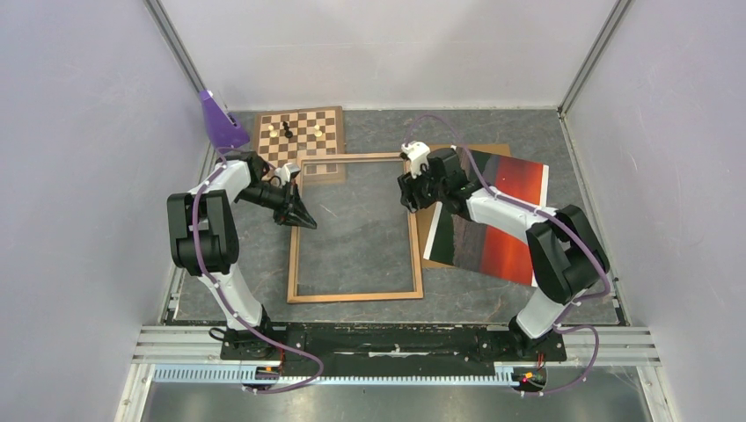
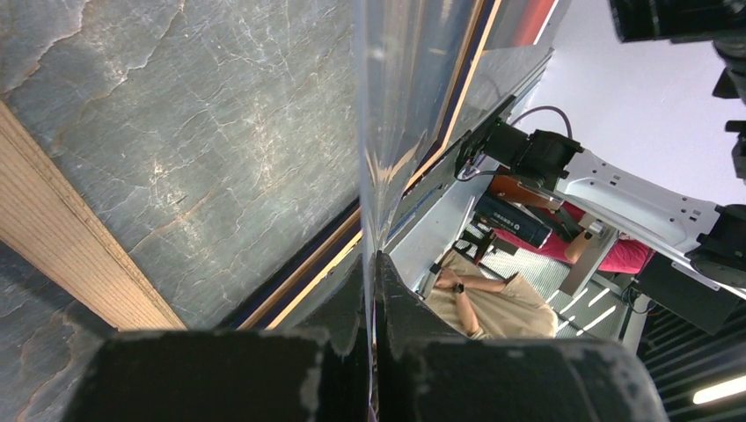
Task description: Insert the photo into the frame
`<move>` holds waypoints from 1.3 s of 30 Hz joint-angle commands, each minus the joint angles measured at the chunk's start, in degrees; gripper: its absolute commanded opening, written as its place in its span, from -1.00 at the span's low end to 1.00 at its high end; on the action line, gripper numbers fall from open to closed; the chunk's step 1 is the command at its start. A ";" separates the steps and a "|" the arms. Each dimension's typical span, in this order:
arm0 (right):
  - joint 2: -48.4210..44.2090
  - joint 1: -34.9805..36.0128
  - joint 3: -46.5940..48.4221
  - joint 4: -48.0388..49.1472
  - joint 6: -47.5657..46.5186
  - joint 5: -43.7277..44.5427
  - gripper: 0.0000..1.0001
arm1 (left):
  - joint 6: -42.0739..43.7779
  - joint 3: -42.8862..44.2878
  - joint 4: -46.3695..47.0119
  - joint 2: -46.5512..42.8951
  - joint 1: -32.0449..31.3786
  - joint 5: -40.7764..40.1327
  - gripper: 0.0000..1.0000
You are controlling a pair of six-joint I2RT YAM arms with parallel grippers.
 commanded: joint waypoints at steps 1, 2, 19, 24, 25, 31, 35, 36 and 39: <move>-2.21 -3.18 3.53 -0.34 2.58 1.49 0.15 | -1.17 -0.40 1.39 0.41 -0.48 -0.22 -0.95; -2.03 -3.79 3.64 -0.39 3.13 1.79 0.16 | -1.22 -0.44 1.41 0.42 -0.47 -0.13 -0.95; 3.08 -5.22 -0.93 5.55 8.03 -2.88 0.11 | -1.05 -1.50 1.80 0.13 -0.58 1.89 -0.95; 4.43 -5.24 -2.05 6.79 8.32 -4.03 0.02 | -0.40 -0.81 0.91 0.53 -0.56 2.18 -0.95; 4.64 -5.19 -2.08 6.81 8.29 -4.27 0.00 | -0.34 -0.71 0.69 0.63 -0.56 2.23 -0.95; 6.12 -5.19 -2.92 7.92 9.06 -6.14 -0.17 | 0.46 -0.15 -0.19 1.11 -0.56 2.54 -0.95; 6.13 -5.18 -3.25 8.53 9.37 -7.00 -0.26 | 1.02 0.51 -1.01 1.19 -0.65 2.68 -0.95; 6.08 -5.21 -3.26 8.57 9.44 -7.07 -0.28 | 1.38 0.67 -1.17 1.22 -0.65 2.76 -0.95; 6.05 -5.24 -3.35 8.57 9.40 -7.21 -0.31 | 1.52 0.72 -1.35 1.48 -0.73 2.73 -0.95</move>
